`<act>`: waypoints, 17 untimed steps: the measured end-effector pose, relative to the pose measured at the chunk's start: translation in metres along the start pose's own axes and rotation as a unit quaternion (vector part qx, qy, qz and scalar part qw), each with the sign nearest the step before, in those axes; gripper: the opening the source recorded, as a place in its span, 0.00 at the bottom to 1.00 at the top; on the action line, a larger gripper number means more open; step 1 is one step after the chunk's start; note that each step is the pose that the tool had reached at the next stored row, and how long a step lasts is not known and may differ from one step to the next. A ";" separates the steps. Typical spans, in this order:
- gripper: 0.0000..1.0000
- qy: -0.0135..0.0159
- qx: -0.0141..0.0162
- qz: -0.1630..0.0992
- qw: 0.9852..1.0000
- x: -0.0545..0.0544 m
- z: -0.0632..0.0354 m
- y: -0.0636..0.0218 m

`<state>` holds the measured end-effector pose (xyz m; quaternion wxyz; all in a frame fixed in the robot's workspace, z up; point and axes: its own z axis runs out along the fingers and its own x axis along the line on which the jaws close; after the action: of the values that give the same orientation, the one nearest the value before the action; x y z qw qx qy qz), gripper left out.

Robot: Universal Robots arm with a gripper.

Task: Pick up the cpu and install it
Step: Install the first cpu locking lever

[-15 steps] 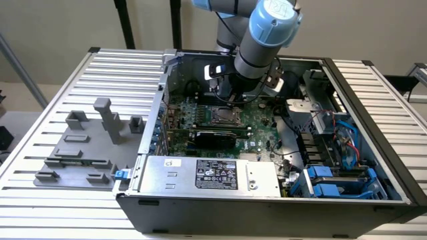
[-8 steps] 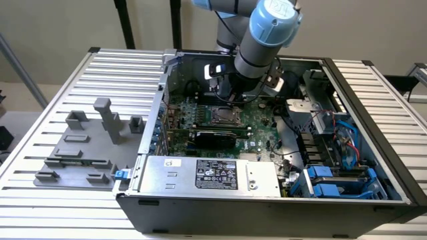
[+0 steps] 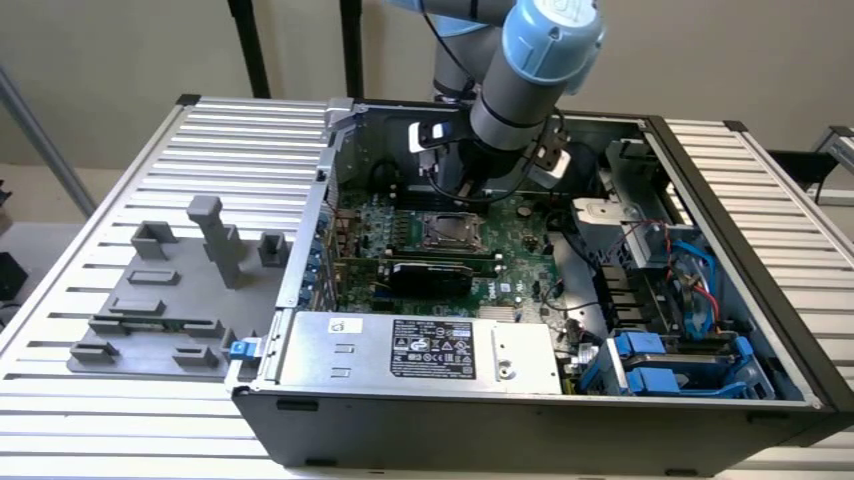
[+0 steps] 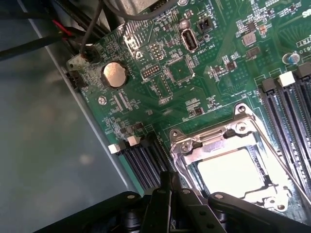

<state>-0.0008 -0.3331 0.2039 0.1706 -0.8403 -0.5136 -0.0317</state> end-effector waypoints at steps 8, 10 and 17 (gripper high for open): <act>0.11 -0.002 0.005 0.002 1.000 -0.015 -0.0143 0.0060; 0.11 -0.003 0.006 0.002 1.000 -0.020 -0.0178 0.0082; 0.11 -0.004 0.007 0.003 1.000 -0.035 -0.0377 0.0136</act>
<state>-0.0008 -0.3807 0.2279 0.1751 -0.8405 -0.5121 -0.0244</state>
